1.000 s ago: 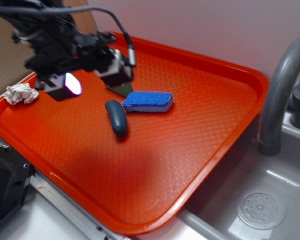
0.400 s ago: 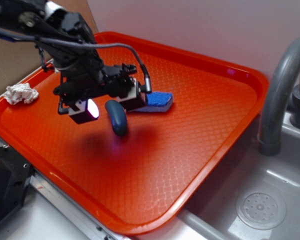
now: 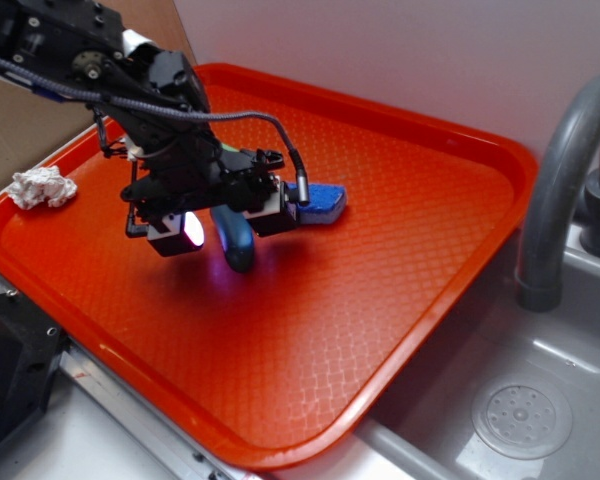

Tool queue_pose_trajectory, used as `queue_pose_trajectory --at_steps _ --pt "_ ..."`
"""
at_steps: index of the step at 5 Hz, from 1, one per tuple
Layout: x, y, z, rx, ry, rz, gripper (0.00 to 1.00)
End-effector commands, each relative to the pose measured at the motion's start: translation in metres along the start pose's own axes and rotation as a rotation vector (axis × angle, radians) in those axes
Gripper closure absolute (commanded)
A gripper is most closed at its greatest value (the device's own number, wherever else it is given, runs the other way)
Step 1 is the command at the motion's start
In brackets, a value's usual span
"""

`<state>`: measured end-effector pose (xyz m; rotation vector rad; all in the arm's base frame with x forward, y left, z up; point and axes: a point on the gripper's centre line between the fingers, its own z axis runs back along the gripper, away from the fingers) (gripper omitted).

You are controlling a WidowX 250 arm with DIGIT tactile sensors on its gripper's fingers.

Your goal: Grab the plastic pickle.

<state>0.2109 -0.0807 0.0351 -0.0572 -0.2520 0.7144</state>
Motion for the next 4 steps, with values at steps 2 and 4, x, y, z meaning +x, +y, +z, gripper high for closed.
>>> queue_pose_trajectory --at_steps 2,4 --pt "0.005 -0.003 -0.006 0.046 -0.002 -0.001 1.0" --pt "0.007 -0.005 0.042 -0.02 0.119 -0.168 1.0"
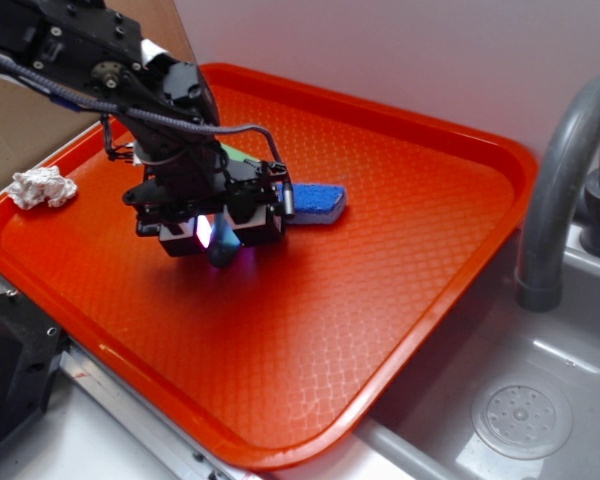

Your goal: Grab the plastic pickle.

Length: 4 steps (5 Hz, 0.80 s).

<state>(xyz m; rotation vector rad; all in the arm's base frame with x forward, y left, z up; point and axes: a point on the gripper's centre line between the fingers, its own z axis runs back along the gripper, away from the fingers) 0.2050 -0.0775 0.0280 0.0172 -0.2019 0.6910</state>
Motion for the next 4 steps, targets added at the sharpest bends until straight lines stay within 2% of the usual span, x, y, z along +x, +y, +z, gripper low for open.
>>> queue_pose_trajectory --at_steps 1,2,3,4 --pt "0.024 -0.002 0.095 -0.114 0.192 -0.185 1.0" --pt "0.04 -0.001 0.134 -0.087 0.215 -0.254 1.0" --pt "0.045 -0.002 0.168 -0.128 0.194 -0.32 1.0" --pt "0.049 0.002 0.194 -0.205 0.2 -0.376 1.0"
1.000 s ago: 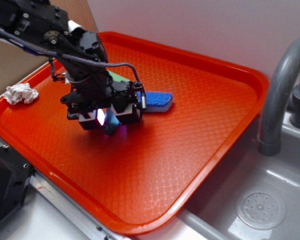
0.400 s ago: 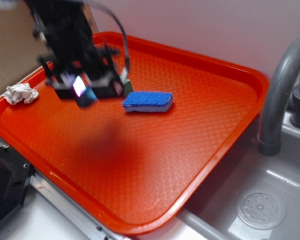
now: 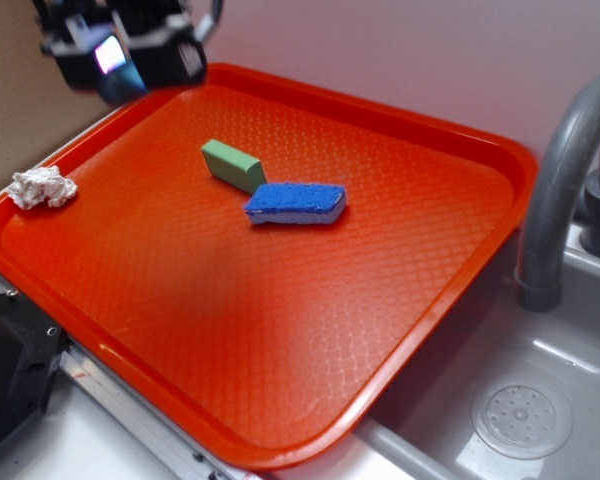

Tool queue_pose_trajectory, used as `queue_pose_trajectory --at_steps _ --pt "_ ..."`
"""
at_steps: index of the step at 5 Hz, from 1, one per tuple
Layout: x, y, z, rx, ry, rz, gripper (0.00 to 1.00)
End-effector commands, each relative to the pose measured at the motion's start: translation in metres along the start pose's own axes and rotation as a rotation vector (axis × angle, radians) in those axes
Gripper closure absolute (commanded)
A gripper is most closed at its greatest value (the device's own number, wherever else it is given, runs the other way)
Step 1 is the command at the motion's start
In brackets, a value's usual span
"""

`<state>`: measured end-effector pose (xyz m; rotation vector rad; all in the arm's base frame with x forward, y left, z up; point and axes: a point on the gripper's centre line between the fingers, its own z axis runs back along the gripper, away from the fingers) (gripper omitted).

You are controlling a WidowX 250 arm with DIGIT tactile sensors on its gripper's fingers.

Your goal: Grab the plastic pickle.

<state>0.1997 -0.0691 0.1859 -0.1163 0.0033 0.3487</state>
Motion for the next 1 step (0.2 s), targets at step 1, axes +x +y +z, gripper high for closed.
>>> queue_pose_trajectory --at_steps 1 --pt "0.0133 0.0067 0.0392 -0.097 -0.018 -0.031 1.0"
